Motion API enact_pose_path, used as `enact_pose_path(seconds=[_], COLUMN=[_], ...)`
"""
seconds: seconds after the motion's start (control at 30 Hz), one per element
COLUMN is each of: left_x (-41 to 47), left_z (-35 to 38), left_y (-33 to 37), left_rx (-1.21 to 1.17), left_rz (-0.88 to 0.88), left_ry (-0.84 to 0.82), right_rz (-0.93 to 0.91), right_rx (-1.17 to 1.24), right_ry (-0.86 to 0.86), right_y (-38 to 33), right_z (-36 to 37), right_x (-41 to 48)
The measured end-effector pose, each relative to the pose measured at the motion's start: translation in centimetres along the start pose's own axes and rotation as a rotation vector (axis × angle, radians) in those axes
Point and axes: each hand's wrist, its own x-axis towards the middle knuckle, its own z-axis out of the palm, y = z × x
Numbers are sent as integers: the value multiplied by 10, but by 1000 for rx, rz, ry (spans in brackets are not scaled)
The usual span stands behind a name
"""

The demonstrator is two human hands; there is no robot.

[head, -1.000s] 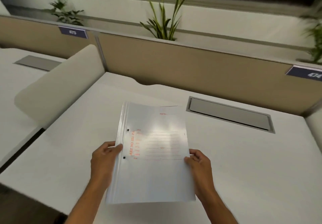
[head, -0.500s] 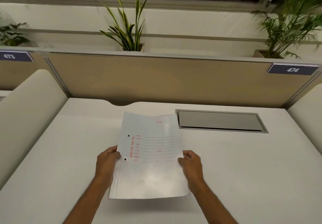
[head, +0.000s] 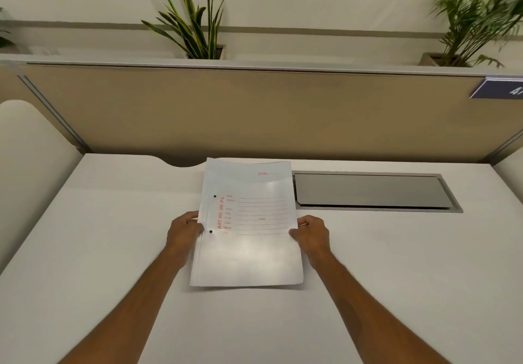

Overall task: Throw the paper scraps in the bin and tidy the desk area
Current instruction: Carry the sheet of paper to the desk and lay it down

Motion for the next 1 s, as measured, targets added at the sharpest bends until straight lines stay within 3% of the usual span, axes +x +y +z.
enact_pose_path(seconds=[0.47, 0.7, 1.0], left_x=[39, 46, 47], left_z=[13, 17, 15], left_y=[-4, -5, -6], left_rx=[248, 239, 277], left_rz=[104, 116, 143], left_ry=[128, 244, 263], right_rz=[-75, -155, -191], right_rx=[-145, -205, -249], right_ry=[96, 109, 127], right_y=[7, 8, 8], right_z=[29, 36, 43], right_x=[35, 39, 39])
